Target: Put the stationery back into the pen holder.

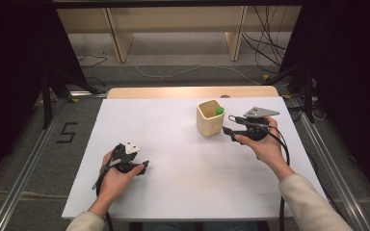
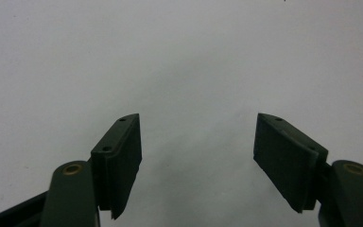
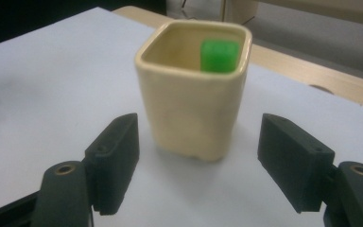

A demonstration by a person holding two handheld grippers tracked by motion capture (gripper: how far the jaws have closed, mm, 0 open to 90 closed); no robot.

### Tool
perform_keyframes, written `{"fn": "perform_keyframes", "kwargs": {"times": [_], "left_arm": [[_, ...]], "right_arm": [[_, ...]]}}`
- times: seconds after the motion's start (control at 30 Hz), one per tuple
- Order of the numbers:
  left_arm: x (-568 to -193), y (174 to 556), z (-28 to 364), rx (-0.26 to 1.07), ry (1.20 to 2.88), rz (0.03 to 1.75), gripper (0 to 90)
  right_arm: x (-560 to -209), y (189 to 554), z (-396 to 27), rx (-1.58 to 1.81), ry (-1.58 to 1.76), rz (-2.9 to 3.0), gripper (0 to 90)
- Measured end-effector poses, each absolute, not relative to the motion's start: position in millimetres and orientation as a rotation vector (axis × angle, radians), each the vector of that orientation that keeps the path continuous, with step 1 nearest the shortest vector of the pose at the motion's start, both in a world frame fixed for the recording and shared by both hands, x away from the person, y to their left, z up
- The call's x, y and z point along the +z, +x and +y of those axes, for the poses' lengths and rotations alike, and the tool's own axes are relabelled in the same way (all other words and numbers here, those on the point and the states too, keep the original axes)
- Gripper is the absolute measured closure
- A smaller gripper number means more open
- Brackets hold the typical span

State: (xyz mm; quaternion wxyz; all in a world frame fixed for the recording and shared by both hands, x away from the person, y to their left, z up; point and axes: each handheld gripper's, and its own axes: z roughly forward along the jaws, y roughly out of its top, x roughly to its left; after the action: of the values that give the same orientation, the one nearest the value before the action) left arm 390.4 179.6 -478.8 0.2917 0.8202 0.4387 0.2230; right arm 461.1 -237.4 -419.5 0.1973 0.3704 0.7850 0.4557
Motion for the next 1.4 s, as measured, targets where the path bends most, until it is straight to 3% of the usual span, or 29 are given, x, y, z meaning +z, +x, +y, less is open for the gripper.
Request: {"fn": "perform_keyframes", "kwargs": {"times": [0.33,1.4], "left_arm": [[-480,388,178,0.588,2.186,1.166,32.8],[-483,383,175,0.572,2.184,1.155,32.5]], "right_arm": [[-430,424,-262,1.281,1.004,2.230,30.0],[-469,359,-291,1.311,0.980,2.331,29.8]]}}
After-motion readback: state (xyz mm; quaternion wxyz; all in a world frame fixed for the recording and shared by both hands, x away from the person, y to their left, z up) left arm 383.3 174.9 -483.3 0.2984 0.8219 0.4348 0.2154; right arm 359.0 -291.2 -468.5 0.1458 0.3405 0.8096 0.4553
